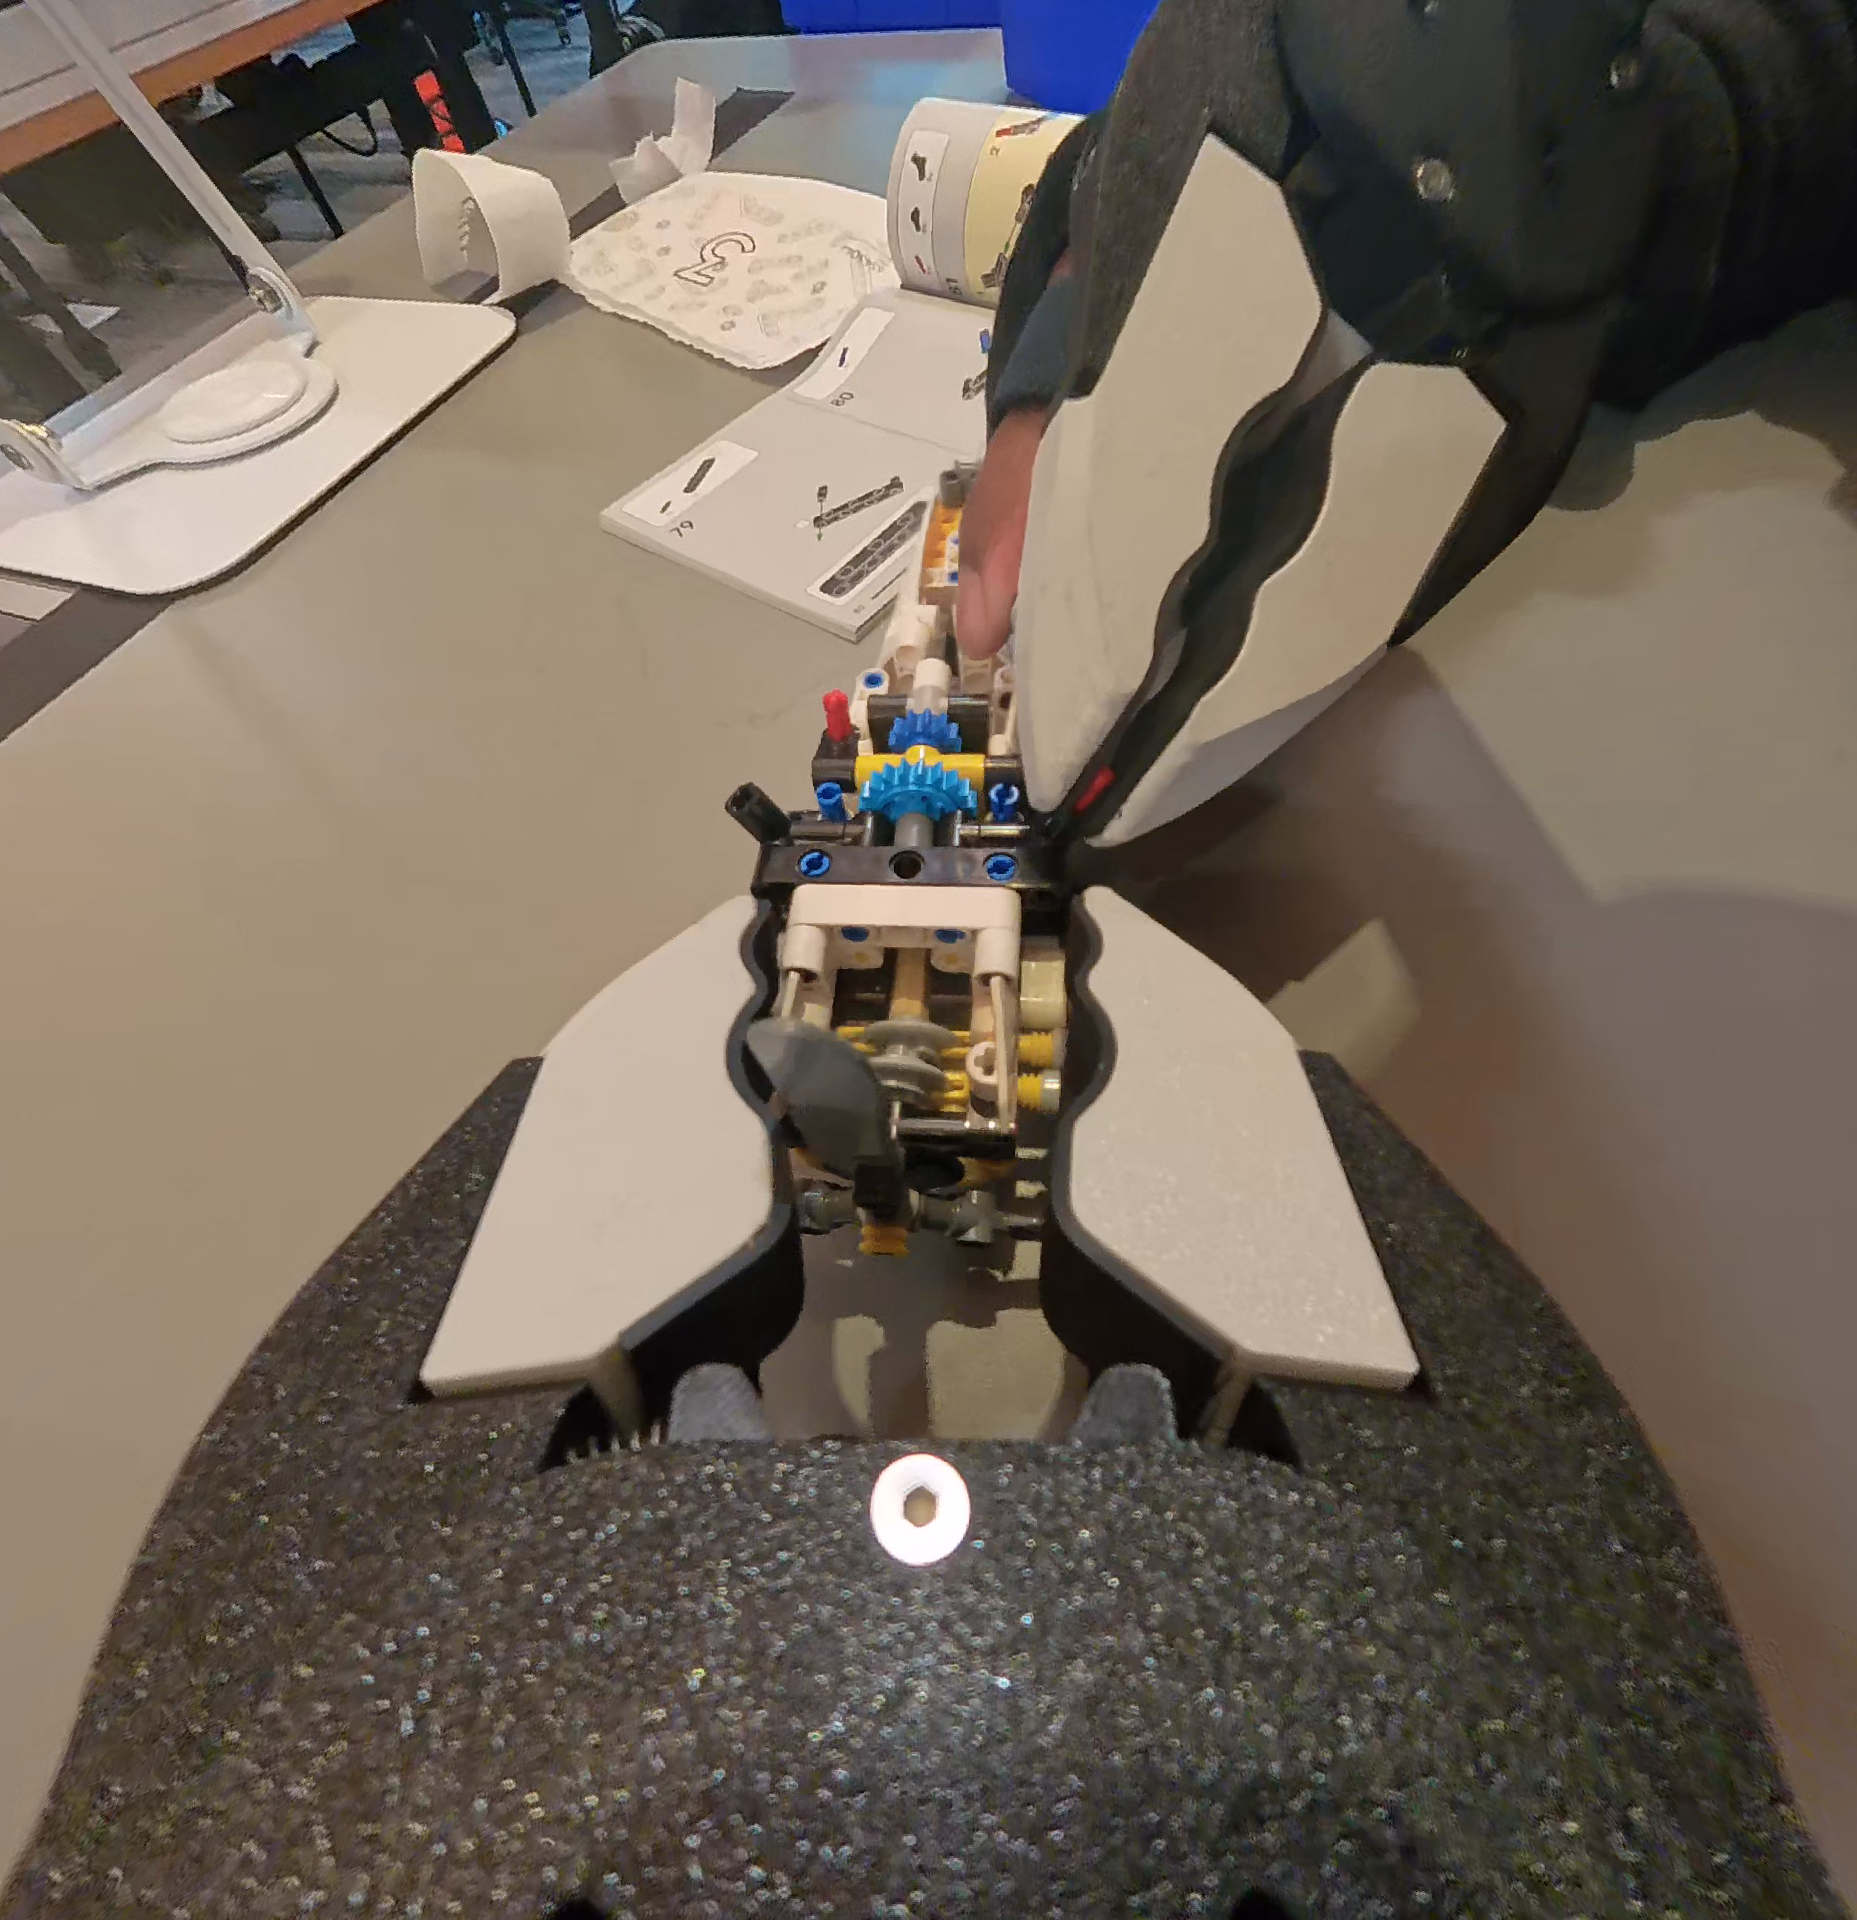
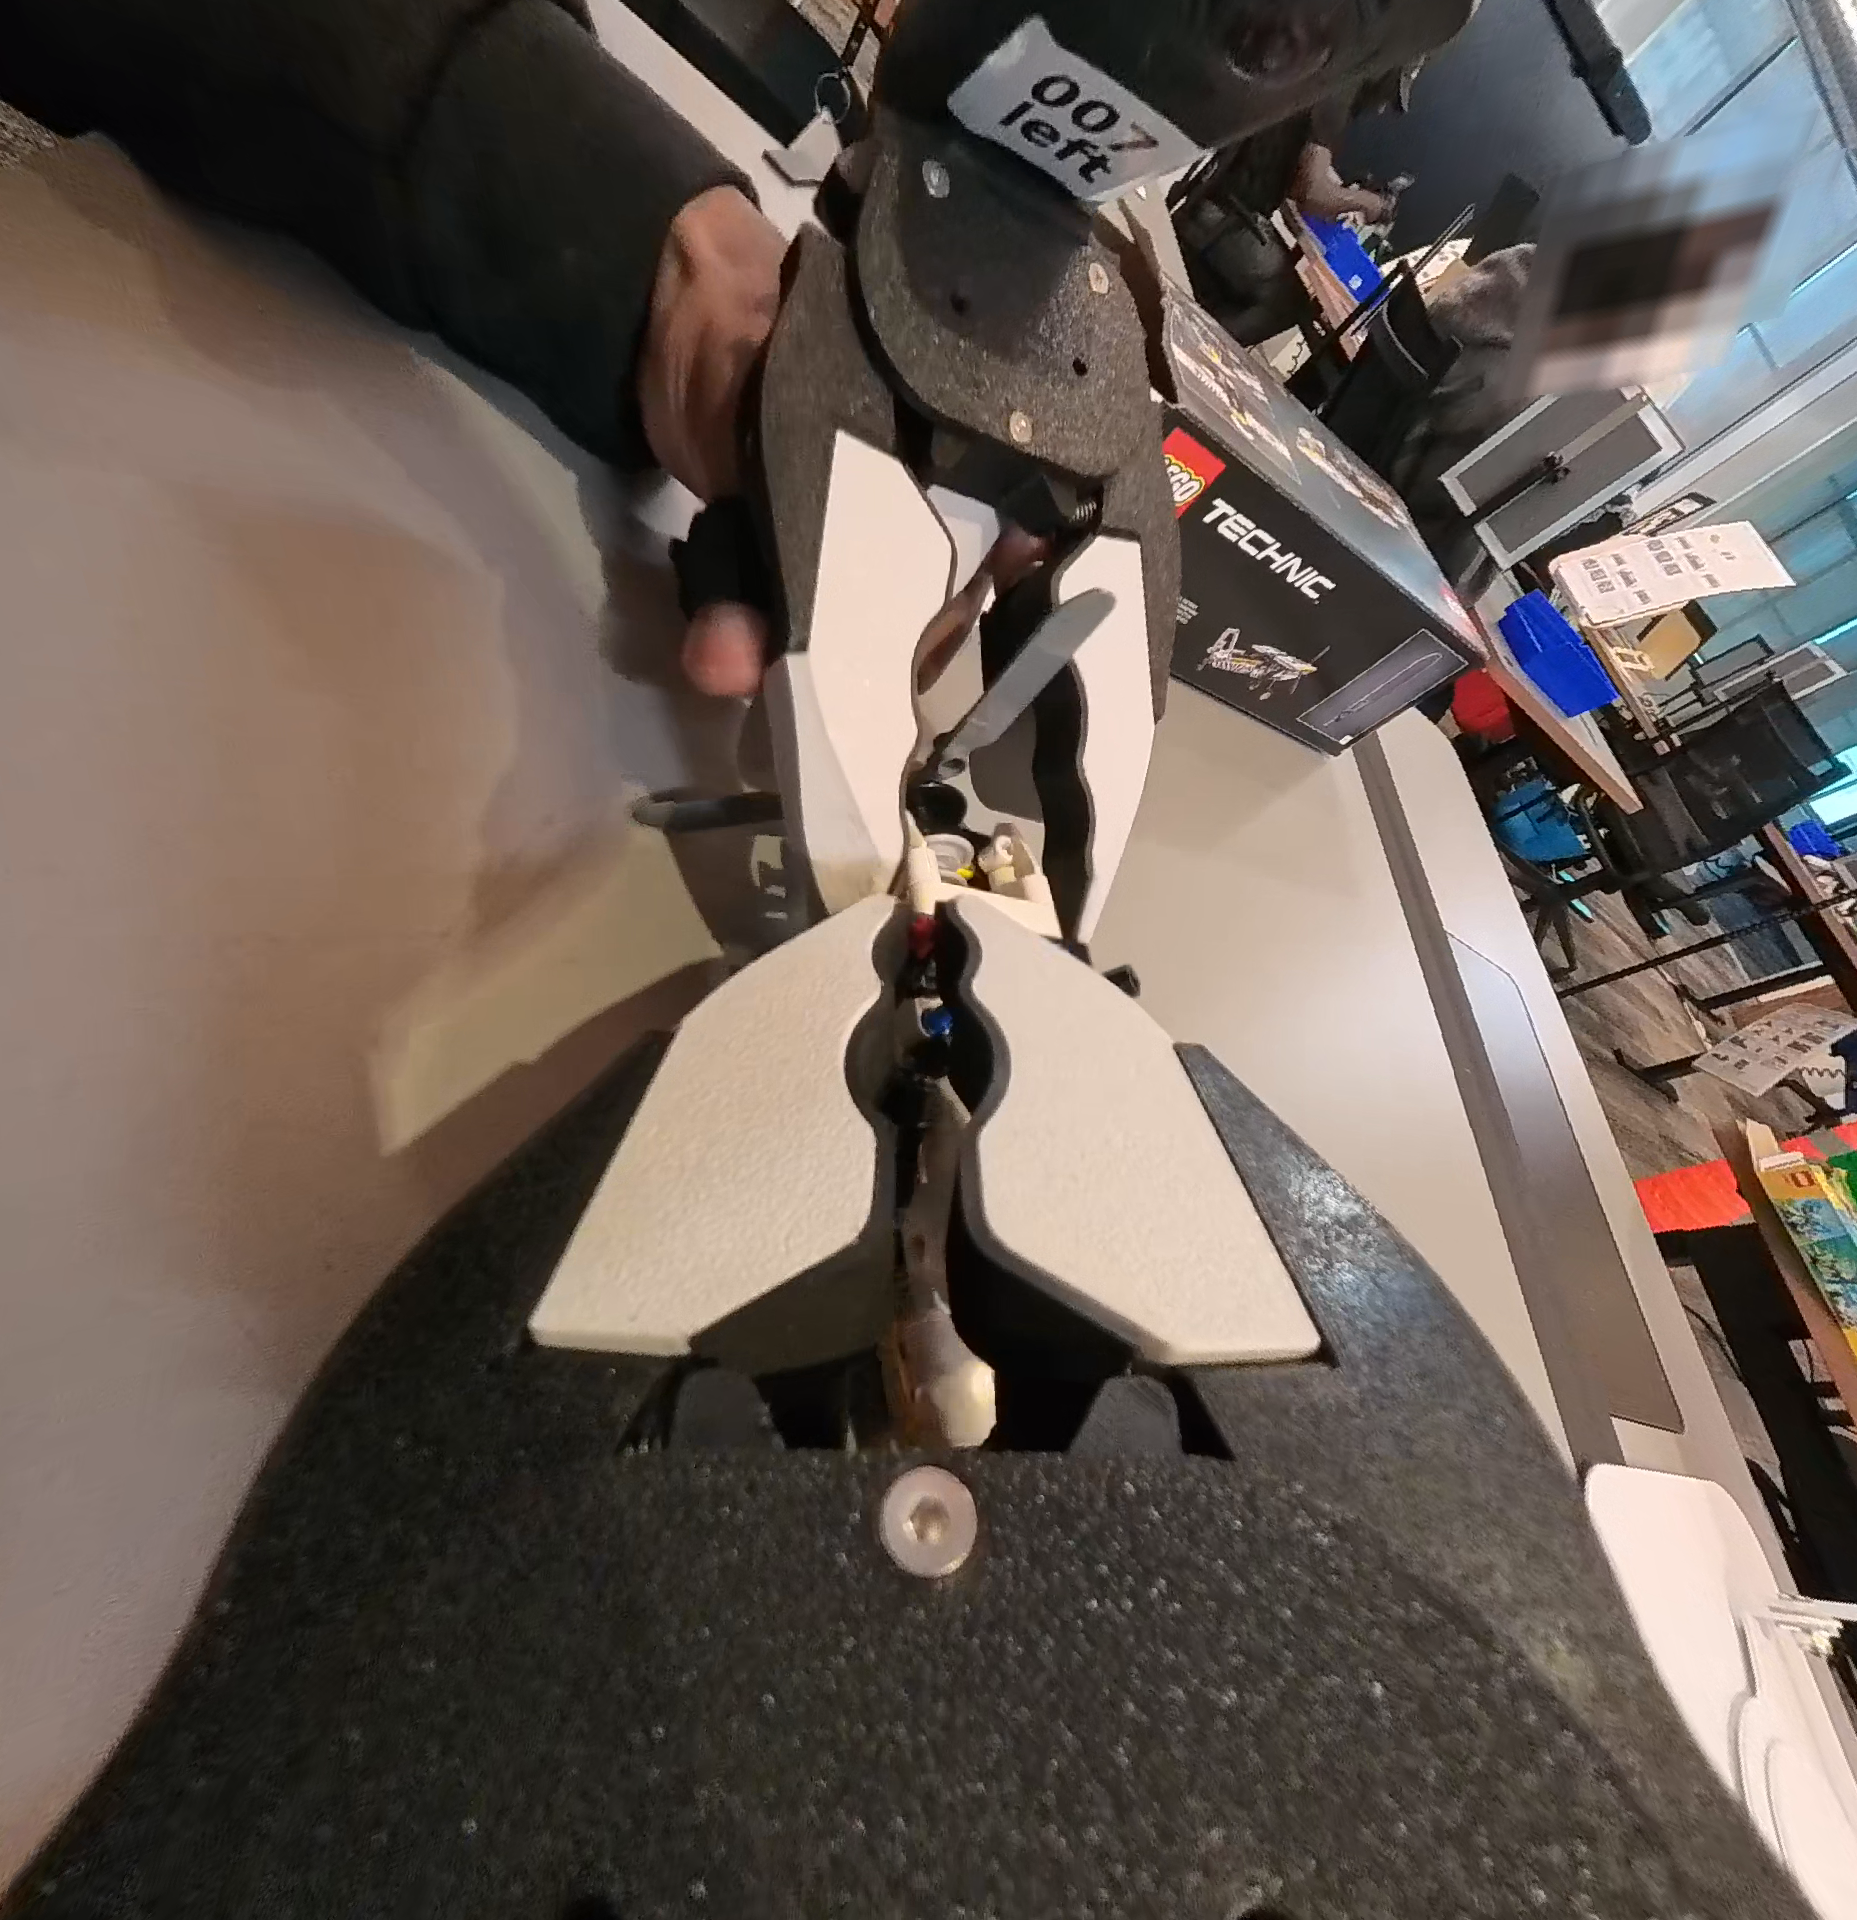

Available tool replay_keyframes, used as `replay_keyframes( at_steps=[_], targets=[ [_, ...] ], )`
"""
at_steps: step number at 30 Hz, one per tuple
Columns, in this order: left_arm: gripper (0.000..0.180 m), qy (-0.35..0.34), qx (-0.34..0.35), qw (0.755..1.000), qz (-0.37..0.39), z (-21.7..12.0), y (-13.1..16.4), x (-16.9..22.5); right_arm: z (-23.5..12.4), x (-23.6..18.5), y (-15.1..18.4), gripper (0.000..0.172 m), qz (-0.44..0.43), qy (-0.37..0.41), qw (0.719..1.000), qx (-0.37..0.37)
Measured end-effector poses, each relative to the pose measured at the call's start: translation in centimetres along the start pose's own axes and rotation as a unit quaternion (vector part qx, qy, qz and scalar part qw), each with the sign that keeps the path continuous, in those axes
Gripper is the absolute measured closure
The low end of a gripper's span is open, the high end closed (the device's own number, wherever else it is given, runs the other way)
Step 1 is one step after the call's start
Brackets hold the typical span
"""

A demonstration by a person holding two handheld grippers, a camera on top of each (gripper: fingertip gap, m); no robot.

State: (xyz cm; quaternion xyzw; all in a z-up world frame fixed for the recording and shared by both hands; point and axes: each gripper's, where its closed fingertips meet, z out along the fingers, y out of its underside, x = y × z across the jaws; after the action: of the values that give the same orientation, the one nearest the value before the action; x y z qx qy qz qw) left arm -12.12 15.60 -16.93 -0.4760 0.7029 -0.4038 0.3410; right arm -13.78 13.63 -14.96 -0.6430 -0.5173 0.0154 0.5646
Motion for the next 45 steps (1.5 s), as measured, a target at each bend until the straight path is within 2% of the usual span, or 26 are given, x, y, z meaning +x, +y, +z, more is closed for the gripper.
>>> replay_keyframes(
  at_steps=[20,22,23,27,45],
  targets=[
    [0.126,-0.015,0.002,1.000,0.013,0.4,-0.1,-0.1,-0.2,0.0,0.0,0.168,0.009,-0.004,1.000,-0.007],
    [0.127,-0.010,0.003,1.000,0.012,0.4,-0.1,0.0,-0.4,0.1,-0.1,0.168,0.009,-0.002,1.000,-0.005],
    [0.134,-0.010,-0.001,1.000,0.011,0.4,0.0,-0.1,-0.6,0.2,-0.2,0.168,0.013,-0.001,1.000,0.000],
    [0.135,-0.002,0.003,1.000,0.009,0.4,-0.1,0.1,-0.8,0.0,-0.2,0.168,0.014,-0.003,1.000,0.001],
    [0.135,0.000,0.002,1.000,0.008,0.5,-0.1,0.3,-1.1,0.0,-0.2,0.169,0.097,-0.013,0.995,0.014]
  ],
)
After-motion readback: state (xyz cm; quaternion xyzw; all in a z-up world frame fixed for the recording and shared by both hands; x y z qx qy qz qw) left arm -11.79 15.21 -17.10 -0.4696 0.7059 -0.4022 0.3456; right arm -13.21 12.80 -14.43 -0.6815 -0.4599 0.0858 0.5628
